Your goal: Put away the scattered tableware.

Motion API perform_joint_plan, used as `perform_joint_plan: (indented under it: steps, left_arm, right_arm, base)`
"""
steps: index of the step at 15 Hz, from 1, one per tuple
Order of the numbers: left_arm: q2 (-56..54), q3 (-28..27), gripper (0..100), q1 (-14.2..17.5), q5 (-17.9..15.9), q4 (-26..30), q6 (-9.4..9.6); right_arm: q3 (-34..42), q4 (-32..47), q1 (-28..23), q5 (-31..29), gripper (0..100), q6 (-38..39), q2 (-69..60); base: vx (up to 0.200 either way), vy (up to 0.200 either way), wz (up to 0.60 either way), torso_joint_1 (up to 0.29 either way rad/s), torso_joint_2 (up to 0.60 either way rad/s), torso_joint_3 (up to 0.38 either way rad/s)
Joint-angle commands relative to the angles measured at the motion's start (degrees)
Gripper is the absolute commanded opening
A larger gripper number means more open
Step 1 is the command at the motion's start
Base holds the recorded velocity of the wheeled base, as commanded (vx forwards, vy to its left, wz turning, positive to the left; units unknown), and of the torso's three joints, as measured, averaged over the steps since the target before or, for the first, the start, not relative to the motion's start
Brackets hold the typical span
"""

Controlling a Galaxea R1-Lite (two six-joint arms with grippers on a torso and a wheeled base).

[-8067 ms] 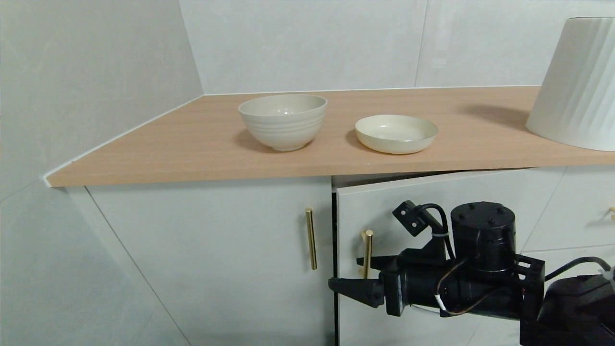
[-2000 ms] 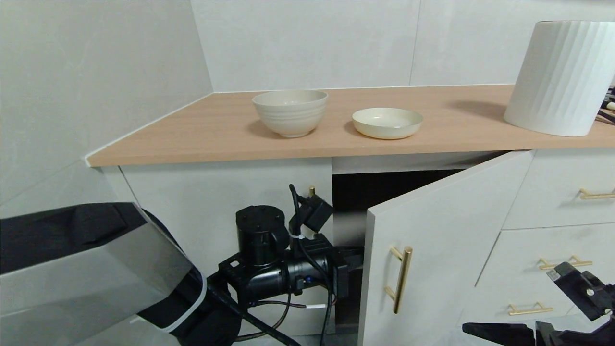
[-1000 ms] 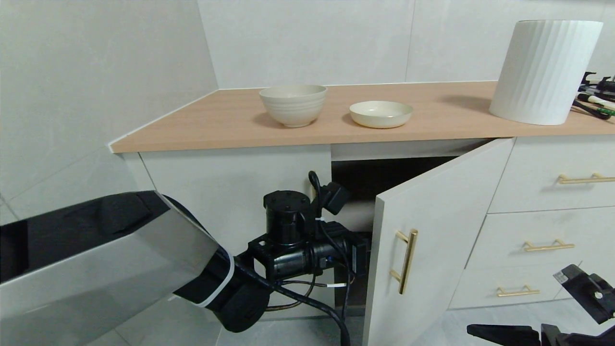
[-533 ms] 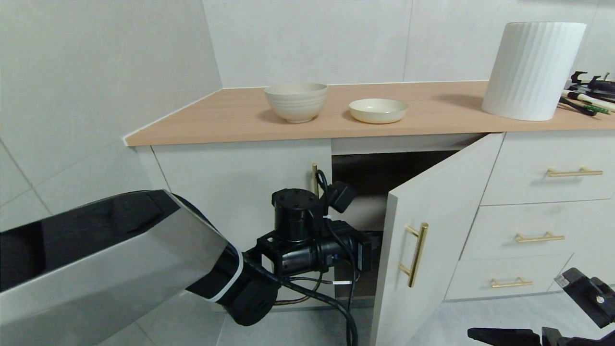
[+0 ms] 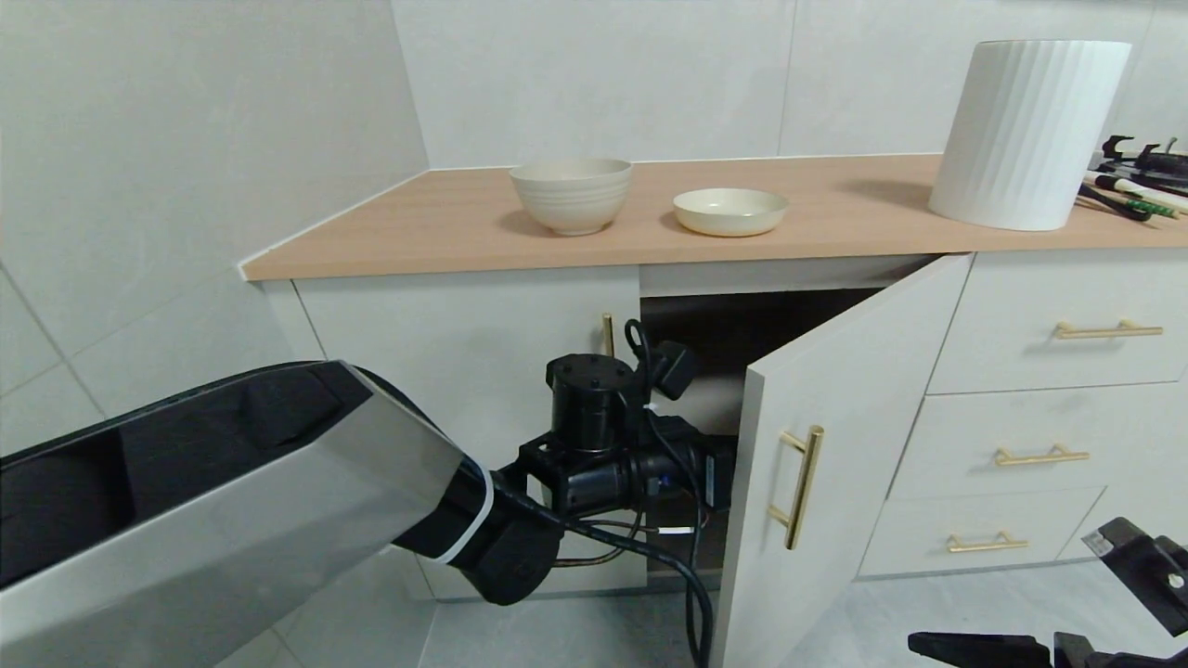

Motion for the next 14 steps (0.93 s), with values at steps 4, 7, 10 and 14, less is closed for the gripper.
perform_joint_plan:
  steps: [4, 7, 10, 14]
  left_arm:
    - [0.7, -1.5, 0, -0.2, 0.1, 0.6, 0.08]
    - [2.8, -7.5, 0, -0.2, 0.2, 6.7, -0.01]
    - [3.6, -9.2, 0, -1.0, 1.6, 7.4, -0.01]
    - [-0.6, -7.9, 0, -9.3, 2.5, 7.5, 0.08]
  right_arm:
    - [0.0, 0.0, 0.0, 0.0, 100, 0.0, -0.1]
    - [0.4, 0.0, 0.0, 0.0, 100, -0.1, -0.2]
    - [0.4, 0.0, 0.0, 0.1, 100, -0.1, -1.1]
    - [0.5, 0.2, 4.3, 2.0, 100, 0.2, -9.6]
  base:
    - [-0.1, 0.0, 0.0, 0.005, 0.0, -0.001]
    - [0.0, 0.0, 0.0, 0.0, 0.0, 0.0]
    - [0.0, 0.0, 0.0, 0.0, 0.0, 0.0]
    - [0.0, 0.0, 0.0, 0.0, 0.0, 0.0]
